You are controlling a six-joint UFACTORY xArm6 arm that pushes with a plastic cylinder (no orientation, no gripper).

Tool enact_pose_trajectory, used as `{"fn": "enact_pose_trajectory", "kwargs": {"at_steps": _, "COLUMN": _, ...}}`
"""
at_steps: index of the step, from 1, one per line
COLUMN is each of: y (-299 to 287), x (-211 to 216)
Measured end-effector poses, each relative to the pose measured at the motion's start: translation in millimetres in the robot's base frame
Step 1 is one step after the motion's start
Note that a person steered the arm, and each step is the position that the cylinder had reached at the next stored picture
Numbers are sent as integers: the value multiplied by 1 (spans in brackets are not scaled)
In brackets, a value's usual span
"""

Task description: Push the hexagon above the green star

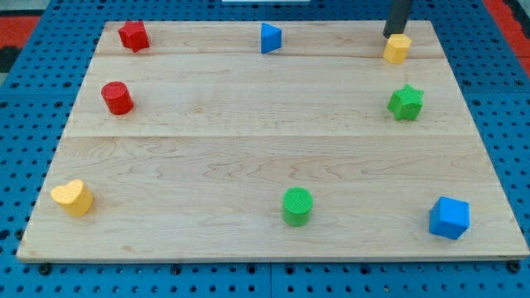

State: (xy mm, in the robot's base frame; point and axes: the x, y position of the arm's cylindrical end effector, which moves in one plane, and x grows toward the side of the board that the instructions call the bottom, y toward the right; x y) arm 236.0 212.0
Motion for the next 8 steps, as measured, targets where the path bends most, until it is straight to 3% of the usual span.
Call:
{"fn": "enact_pose_trajectory", "kwargs": {"at_steps": 6, "y": 0, "x": 52}}
{"fn": "enact_pose_trajectory", "kwargs": {"at_steps": 8, "y": 50, "x": 53}}
